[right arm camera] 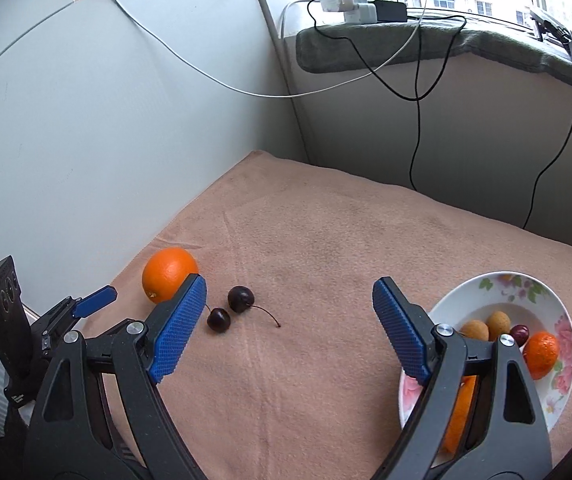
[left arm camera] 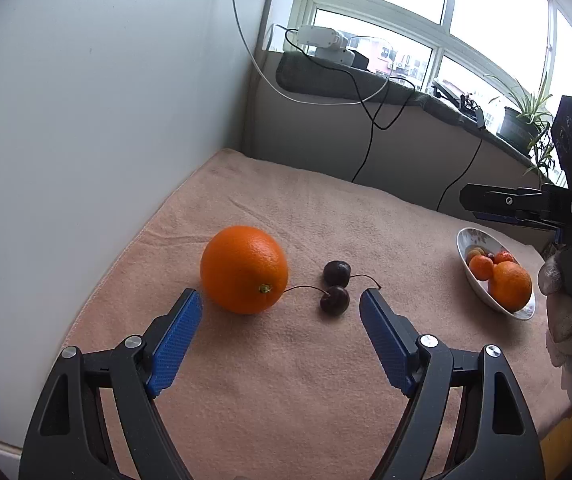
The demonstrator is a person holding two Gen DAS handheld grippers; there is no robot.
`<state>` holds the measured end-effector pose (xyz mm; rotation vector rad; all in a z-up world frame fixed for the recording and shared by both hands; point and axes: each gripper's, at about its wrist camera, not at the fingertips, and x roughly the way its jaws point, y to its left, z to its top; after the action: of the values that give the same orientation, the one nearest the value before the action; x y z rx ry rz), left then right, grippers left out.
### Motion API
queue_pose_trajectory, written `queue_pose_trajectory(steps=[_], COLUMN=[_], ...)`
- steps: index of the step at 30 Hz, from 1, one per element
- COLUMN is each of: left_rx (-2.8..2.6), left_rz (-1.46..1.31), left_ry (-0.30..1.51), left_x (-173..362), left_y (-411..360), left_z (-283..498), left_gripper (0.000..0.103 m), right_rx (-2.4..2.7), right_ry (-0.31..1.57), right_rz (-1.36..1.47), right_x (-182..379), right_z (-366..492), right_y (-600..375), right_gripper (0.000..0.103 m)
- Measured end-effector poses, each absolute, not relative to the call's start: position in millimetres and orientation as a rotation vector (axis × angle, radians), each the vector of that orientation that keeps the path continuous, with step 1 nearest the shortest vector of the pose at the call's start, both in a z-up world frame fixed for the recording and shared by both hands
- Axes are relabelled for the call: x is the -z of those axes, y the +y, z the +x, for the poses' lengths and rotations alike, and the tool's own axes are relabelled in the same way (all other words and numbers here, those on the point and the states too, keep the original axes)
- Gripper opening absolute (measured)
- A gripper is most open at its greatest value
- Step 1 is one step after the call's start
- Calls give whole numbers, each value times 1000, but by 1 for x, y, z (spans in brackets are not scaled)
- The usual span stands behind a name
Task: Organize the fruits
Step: 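Move both grippers back toward the large orange and cherries, then close the right gripper around the large orange and lift it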
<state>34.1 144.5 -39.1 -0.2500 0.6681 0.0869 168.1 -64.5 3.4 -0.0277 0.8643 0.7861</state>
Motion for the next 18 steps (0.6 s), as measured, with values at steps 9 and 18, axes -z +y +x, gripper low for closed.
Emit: queue_pose_trajectory(steps=[9, 18], left_rx=[-77, -43], left_rz=[-296, -377], left_ry=[688, 713], left_x=[54, 67], left_y=[163, 174], left_z=[46, 63], left_gripper=[81, 81], right_rx=[-880, -952], right_ry=[948, 1055], right_rz=[-30, -5], right_x=[15, 42], right_z=[172, 174], right_y=[-10, 38], right_gripper=[88, 88])
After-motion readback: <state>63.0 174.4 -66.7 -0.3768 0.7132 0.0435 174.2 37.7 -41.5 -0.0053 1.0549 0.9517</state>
